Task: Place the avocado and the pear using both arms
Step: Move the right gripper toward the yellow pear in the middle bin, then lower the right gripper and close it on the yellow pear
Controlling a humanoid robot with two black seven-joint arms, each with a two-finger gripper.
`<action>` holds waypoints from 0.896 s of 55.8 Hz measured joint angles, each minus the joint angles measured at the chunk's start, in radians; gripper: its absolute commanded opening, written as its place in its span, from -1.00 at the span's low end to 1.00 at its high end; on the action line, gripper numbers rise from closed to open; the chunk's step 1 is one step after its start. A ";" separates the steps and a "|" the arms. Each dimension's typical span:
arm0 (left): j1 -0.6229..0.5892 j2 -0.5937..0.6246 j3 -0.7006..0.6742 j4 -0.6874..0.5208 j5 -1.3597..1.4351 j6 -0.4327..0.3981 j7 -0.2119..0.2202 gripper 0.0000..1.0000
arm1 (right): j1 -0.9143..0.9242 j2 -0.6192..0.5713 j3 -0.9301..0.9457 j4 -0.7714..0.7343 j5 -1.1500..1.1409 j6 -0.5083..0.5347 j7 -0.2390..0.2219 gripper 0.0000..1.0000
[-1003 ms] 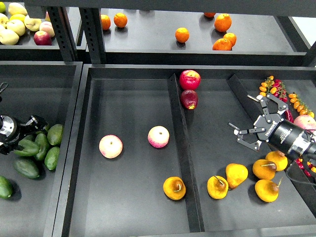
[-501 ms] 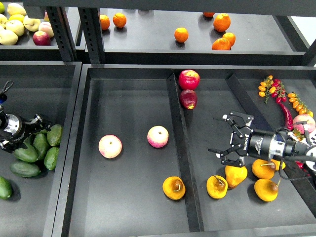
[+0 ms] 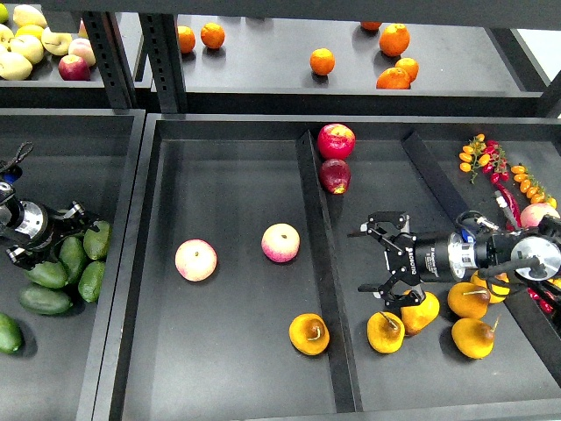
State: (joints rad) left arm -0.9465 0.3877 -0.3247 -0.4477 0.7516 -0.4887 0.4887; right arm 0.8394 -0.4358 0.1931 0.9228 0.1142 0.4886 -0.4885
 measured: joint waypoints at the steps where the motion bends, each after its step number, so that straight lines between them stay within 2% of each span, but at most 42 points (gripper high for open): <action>1: 0.000 0.000 -0.001 0.000 0.000 0.000 0.000 0.99 | -0.004 0.004 -0.001 -0.004 0.000 0.000 0.000 0.99; 27: -0.005 0.002 -0.006 -0.001 0.000 0.000 0.000 0.99 | -0.120 -0.017 -0.006 -0.117 0.004 0.000 0.000 0.99; 50: -0.004 0.000 -0.013 0.000 0.000 0.000 0.000 0.99 | -0.118 0.017 -0.023 -0.159 -0.051 0.000 0.000 0.99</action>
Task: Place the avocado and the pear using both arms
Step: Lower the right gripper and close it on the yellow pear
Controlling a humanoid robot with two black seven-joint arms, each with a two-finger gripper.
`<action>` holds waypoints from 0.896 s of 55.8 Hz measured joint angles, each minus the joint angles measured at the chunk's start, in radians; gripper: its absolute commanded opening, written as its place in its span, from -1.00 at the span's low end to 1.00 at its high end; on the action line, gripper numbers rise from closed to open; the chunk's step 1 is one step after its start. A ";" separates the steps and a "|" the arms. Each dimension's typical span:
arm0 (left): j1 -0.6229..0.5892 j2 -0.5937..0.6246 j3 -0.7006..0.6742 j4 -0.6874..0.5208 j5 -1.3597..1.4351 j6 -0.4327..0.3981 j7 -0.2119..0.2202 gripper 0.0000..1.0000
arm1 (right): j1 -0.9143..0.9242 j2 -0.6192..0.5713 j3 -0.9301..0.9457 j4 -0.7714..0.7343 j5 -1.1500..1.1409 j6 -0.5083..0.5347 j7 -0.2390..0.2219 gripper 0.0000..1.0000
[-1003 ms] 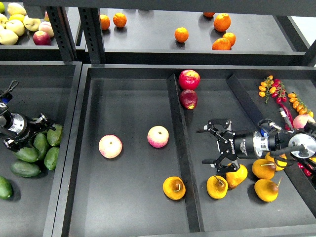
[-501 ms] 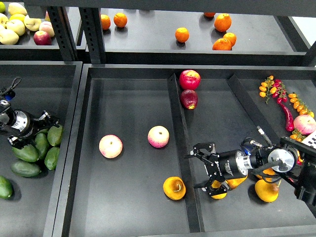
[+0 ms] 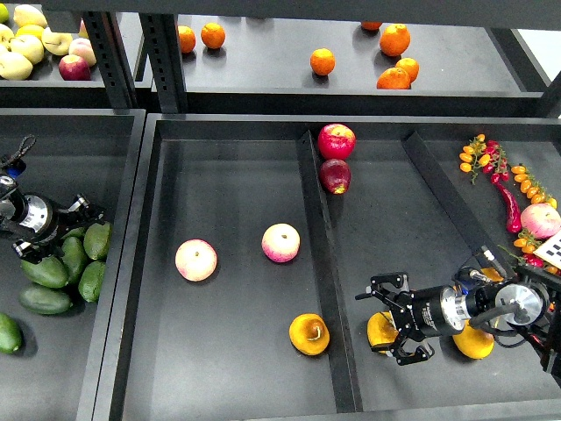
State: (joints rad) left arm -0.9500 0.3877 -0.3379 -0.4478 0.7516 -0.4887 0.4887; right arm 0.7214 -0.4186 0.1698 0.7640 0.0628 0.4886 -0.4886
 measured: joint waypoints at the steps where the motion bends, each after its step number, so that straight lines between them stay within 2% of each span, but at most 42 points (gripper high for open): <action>1: 0.000 0.000 0.000 0.000 0.000 0.000 0.000 0.99 | 0.001 0.003 -0.002 0.000 -0.002 0.000 0.000 0.99; 32: -0.003 -0.010 -0.007 0.004 0.000 0.000 0.000 0.99 | 0.076 0.123 -0.054 -0.045 -0.015 0.000 0.000 0.99; 50: -0.007 -0.010 -0.009 0.006 0.000 0.000 0.000 0.99 | 0.082 0.224 -0.090 -0.125 -0.018 0.000 0.000 0.99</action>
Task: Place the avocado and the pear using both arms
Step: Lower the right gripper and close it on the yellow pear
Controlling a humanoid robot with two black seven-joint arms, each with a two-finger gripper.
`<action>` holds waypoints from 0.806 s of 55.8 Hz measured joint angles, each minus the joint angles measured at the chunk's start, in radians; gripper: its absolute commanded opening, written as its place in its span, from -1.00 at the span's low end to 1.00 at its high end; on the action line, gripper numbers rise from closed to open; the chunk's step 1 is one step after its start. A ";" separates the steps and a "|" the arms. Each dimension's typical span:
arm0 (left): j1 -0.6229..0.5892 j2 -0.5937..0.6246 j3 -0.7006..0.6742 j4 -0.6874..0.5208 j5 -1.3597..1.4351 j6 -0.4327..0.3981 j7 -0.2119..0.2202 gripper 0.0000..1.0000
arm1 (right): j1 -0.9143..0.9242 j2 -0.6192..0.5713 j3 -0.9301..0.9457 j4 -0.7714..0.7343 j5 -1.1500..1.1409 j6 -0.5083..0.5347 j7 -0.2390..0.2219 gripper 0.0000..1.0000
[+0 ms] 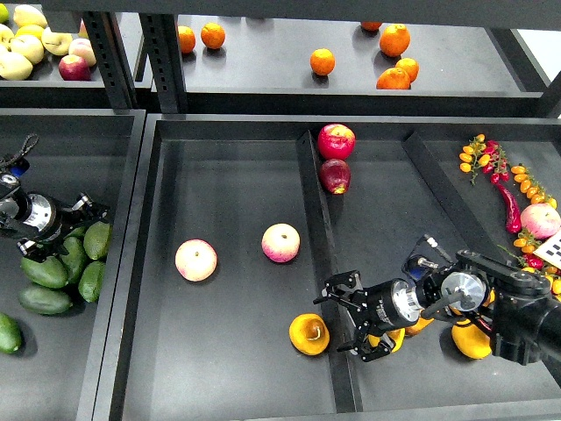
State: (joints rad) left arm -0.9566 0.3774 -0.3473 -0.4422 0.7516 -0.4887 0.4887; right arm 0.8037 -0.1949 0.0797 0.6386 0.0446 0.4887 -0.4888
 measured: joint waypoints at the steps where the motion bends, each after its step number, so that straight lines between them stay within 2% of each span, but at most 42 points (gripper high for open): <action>1: -0.001 0.000 0.000 0.000 0.000 0.000 0.000 0.99 | 0.001 0.003 -0.001 -0.003 0.000 0.000 0.000 0.99; 45: -0.004 0.000 -0.009 0.007 0.000 0.000 0.000 0.99 | 0.003 0.038 -0.005 -0.061 -0.034 0.000 0.000 0.98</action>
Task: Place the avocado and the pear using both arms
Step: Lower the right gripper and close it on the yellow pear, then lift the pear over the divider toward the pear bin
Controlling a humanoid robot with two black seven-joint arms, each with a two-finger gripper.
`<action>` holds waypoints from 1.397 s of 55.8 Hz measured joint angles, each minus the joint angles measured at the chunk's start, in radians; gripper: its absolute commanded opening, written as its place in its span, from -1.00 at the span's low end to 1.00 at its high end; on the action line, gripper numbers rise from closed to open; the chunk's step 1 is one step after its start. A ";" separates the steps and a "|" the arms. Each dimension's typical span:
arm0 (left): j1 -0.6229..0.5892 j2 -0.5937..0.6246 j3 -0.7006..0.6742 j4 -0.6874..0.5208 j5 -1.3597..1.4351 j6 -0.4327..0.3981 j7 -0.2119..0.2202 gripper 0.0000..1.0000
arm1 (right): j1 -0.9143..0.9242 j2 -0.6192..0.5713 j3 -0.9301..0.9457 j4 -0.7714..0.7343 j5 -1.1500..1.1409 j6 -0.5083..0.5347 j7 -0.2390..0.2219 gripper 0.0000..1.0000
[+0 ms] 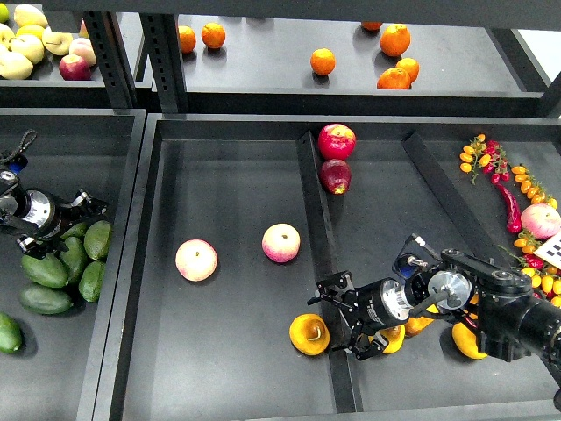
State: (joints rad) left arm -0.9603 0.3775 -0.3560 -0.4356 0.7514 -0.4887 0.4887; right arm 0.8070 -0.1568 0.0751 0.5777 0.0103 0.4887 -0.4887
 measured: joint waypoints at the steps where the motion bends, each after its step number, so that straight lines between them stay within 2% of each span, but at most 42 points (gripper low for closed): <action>1: 0.000 0.000 0.000 0.000 0.000 0.000 0.000 0.99 | 0.000 0.002 0.000 -0.001 0.000 0.000 0.000 0.98; 14: 0.000 0.001 0.000 0.000 -0.001 0.000 0.000 0.99 | -0.003 0.018 0.000 -0.004 -0.001 0.000 0.000 0.95; 42: 0.000 0.001 -0.007 -0.001 -0.001 0.000 0.000 0.99 | -0.010 0.019 0.000 -0.024 0.001 0.000 0.000 0.64; 67: 0.005 0.000 -0.008 0.006 -0.009 0.000 0.000 0.99 | -0.011 0.038 0.006 -0.068 0.006 0.000 0.000 0.53; 78: 0.002 0.000 -0.008 0.010 -0.009 0.000 0.000 0.99 | -0.012 0.045 0.008 -0.077 0.011 0.000 0.000 0.40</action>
State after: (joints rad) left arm -0.9585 0.3773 -0.3637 -0.4259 0.7424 -0.4887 0.4887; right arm 0.7952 -0.1122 0.0829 0.5008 0.0208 0.4887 -0.4887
